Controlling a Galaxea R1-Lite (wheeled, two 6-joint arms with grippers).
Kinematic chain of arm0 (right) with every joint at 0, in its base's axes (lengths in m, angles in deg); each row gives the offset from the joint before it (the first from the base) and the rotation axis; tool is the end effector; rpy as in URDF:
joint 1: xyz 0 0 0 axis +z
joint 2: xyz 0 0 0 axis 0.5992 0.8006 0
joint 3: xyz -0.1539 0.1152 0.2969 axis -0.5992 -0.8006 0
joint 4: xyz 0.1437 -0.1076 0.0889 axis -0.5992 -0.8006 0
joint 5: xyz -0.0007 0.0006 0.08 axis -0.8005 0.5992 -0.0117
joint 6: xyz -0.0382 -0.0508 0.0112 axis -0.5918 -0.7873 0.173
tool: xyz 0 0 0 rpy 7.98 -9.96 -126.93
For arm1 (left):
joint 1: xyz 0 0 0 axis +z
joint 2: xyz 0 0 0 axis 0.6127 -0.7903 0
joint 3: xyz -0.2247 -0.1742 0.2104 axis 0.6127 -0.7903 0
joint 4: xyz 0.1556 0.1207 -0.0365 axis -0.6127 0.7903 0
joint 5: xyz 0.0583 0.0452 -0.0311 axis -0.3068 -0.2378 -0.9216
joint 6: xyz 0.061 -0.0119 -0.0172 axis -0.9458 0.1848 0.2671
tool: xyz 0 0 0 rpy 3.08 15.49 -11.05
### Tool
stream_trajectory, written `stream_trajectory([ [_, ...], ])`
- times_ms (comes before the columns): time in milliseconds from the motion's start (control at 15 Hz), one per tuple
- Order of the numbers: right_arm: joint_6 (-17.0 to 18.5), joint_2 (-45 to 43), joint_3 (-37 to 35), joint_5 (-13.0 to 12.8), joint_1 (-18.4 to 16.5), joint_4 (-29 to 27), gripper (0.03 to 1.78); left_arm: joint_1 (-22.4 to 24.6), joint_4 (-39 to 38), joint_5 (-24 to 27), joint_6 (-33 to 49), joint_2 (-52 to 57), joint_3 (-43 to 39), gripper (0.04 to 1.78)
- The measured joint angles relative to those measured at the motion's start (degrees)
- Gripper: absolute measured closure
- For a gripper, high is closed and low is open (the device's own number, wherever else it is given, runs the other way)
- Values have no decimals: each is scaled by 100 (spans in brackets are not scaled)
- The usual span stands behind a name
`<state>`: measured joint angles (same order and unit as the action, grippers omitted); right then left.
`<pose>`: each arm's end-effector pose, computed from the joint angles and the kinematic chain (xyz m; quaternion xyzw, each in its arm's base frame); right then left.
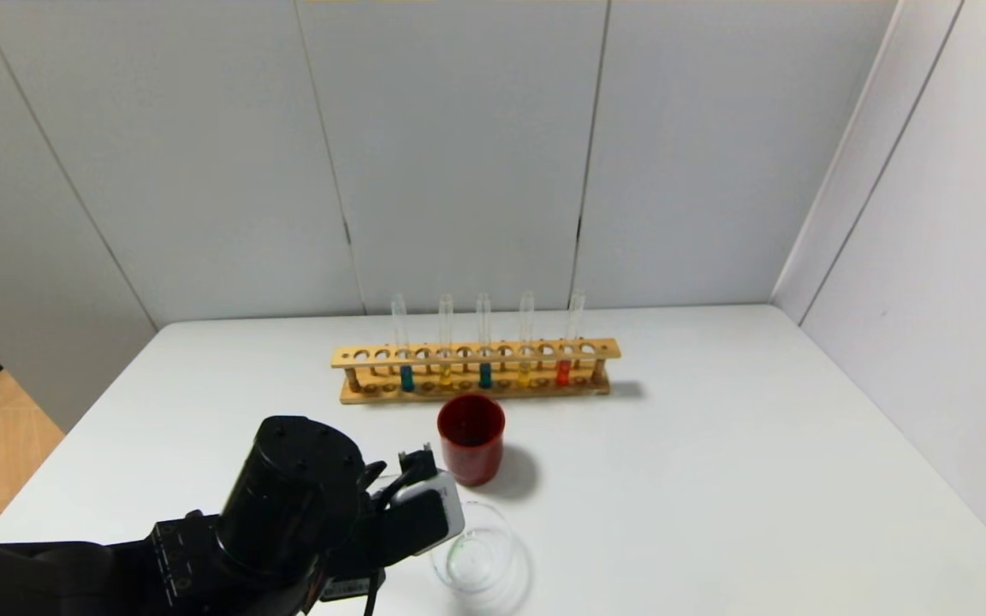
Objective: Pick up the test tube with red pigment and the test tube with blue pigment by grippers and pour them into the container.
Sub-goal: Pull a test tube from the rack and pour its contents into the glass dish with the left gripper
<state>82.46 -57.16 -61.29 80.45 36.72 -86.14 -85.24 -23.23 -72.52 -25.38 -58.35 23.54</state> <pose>-0.0237 0.0006 0.0762 -0.0021 -0.0035 0.0028 1.0000 0.2133 -0.1905 0.1320 0.5258 0.1500 -0.2555 0.7973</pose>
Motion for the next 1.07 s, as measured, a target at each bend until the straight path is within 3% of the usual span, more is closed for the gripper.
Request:
stream_trajectory([
  [667,0,0,0,0,0,-2,6,-350,5,-970,-706,-447,196,150],
  [1067,2,0,0,0,0,0,6,-436,0,-1274,-1059,-714,306,150],
])
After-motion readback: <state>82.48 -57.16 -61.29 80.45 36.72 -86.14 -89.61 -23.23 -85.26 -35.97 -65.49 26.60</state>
